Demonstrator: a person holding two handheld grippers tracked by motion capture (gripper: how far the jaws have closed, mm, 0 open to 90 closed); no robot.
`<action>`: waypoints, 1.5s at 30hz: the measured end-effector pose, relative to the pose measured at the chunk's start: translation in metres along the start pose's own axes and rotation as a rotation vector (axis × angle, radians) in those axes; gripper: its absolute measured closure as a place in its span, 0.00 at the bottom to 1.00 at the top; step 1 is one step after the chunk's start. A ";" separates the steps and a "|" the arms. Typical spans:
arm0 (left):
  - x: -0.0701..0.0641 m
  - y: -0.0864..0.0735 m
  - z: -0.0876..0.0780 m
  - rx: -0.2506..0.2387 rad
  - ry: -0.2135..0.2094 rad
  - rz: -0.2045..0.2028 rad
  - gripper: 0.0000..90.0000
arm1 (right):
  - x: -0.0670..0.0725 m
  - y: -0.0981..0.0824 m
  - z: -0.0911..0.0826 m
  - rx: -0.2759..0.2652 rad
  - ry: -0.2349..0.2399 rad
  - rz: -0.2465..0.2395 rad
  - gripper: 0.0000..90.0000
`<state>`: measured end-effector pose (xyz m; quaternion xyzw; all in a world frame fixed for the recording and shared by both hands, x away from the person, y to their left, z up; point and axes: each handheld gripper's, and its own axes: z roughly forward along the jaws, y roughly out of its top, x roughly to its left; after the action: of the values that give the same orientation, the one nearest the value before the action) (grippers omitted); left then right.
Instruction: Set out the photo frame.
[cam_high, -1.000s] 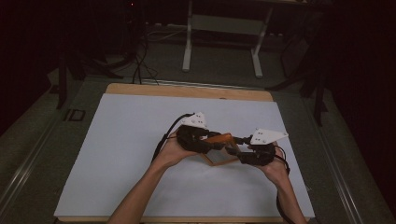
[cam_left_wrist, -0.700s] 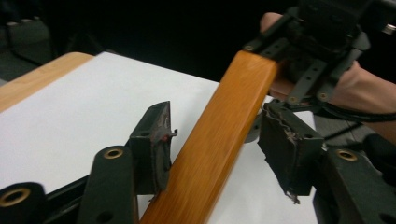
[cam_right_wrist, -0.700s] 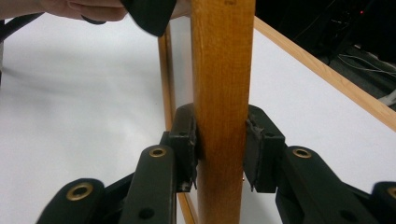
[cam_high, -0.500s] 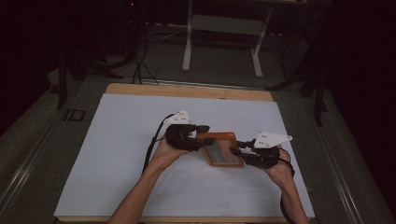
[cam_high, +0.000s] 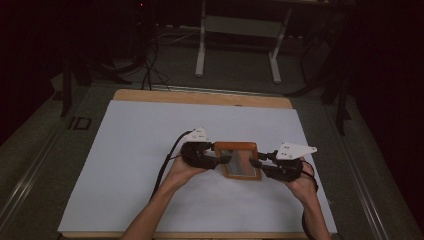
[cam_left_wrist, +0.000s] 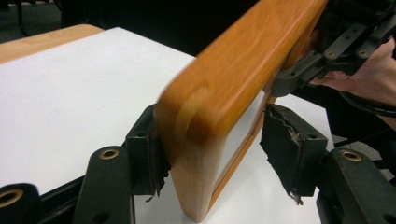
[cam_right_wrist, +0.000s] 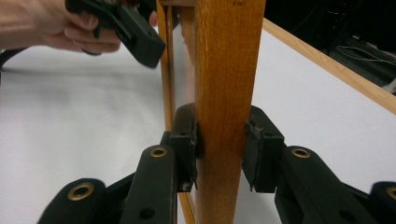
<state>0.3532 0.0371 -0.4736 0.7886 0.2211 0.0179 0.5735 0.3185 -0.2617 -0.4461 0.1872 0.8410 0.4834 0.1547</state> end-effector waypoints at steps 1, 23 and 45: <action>-0.001 0.000 0.002 0.001 0.004 0.001 0.46 | 0.000 -0.001 -0.001 -0.004 -0.001 0.005 0.76; -0.013 -0.001 0.032 0.074 0.076 0.047 0.56 | -0.008 -0.016 -0.004 0.001 -0.051 0.063 0.70; -0.007 0.000 -0.014 0.003 0.132 -0.016 0.56 | -0.001 0.003 0.026 -0.054 0.010 0.158 0.69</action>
<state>0.3425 0.0470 -0.4672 0.7849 0.2649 0.0648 0.5565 0.3309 -0.2412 -0.4562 0.2461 0.8111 0.5176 0.1171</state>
